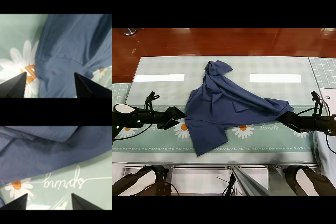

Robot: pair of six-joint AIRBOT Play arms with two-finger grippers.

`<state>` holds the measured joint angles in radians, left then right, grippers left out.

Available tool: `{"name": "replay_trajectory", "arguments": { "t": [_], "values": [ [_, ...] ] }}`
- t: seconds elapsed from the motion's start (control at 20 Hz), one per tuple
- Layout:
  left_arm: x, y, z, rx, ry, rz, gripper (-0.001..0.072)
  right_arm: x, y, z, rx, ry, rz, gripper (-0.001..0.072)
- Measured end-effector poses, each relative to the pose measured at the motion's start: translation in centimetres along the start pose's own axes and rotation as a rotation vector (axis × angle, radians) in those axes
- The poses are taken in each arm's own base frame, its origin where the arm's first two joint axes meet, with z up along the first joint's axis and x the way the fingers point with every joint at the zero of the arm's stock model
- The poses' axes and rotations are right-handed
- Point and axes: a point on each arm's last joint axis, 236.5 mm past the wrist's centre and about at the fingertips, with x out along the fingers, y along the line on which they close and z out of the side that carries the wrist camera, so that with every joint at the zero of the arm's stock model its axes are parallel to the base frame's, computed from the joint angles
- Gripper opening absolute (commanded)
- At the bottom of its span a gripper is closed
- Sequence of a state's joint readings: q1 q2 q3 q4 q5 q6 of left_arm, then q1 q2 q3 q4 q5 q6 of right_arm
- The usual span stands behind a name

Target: Fold the shirts.

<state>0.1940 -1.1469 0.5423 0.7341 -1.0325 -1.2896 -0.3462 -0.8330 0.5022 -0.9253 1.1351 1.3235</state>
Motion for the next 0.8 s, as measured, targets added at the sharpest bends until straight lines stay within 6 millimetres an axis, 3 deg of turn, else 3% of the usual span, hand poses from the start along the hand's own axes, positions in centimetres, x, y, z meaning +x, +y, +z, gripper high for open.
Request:
{"name": "replay_trajectory", "arguments": {
  "t": [0.3, 0.35, 0.4, 0.45, 0.6, 0.8],
  "values": [
    [3.3, -1.2, 0.1, 0.013, 0.018, -0.009, 0.0694, 0.0, 0.1, -0.1, 0.006, 0.003, 0.004, 0.0624],
    [3.8, -1.5, 0.2, 0.019, 0.012, -0.007, 0.0536, 0.0, 0.1, -0.1, 0.007, 0.003, 0.005, 0.0624],
    [4.4, -1.6, 0.2, 0.028, 0.007, 0.001, 0.0066, 0.0, 0.1, -0.1, 0.008, 0.003, 0.005, 0.0624],
    [4.8, -1.4, 0.5, 0.048, -0.006, 0.017, 0.0027, 0.0, 0.1, -0.1, 0.011, 0.002, 0.004, 0.0624],
    [5.1, -2.2, 0.4, 0.096, 0.011, 0.012, 0.0026, -0.5, -0.8, 1.3, 0.024, -0.046, -0.035, 0.0624],
    [4.3, -4.3, 0.8, 0.135, 0.036, -0.038, 0.0027, -3.0, -5.1, 4.9, 0.117, -0.153, -0.176, 0.0624]
  ]
}}
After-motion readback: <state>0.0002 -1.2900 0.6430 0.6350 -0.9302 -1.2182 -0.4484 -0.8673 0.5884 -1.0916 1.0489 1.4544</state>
